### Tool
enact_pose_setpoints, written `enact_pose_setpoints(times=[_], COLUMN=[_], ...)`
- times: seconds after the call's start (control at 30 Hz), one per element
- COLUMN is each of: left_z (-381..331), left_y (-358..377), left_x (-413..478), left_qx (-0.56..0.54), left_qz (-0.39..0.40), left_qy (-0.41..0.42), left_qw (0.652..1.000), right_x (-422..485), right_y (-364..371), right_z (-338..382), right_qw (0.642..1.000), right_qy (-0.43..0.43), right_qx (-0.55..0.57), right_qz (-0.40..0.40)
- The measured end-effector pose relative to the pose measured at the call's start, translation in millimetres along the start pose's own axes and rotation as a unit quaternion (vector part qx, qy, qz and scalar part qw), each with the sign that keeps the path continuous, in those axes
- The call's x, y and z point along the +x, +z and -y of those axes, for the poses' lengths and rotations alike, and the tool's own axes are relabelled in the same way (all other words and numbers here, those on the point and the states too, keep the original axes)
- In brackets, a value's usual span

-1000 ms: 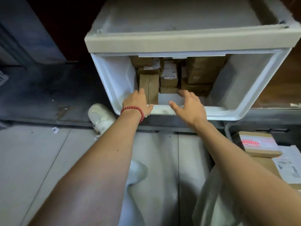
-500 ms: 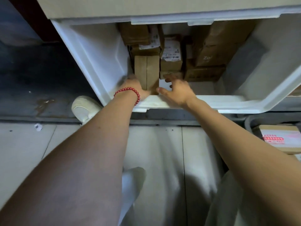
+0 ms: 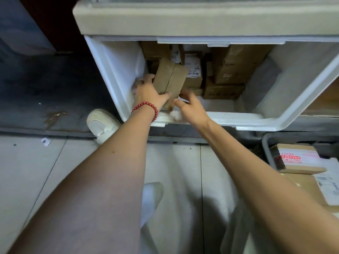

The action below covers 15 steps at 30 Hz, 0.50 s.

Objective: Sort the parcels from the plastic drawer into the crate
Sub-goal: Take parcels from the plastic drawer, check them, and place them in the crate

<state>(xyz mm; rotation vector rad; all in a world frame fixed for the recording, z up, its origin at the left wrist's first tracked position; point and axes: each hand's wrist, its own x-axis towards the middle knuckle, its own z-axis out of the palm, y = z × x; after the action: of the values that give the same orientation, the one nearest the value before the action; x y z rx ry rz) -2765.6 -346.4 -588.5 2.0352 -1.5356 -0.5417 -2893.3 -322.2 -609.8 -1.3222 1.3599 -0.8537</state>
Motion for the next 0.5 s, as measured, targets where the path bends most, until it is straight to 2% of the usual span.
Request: enact_pose_setpoints(times=[0.2, 0.5], left_z=[-13, -37], left_y=[-28, -54], left_x=[-38, -108], left_qx=[-0.071, -0.056], left_qz=[0.006, 0.111], left_qy=[0.036, 0.125], left_qw=[0.997, 0.984], right_x=[-41, -116], right_y=[-16, -47], right_z=[22, 16], right_qw=[0.988, 0.965], right_qy=[0.046, 0.11], right_qx=[0.145, 0.238], right_qz=[0.003, 0.003])
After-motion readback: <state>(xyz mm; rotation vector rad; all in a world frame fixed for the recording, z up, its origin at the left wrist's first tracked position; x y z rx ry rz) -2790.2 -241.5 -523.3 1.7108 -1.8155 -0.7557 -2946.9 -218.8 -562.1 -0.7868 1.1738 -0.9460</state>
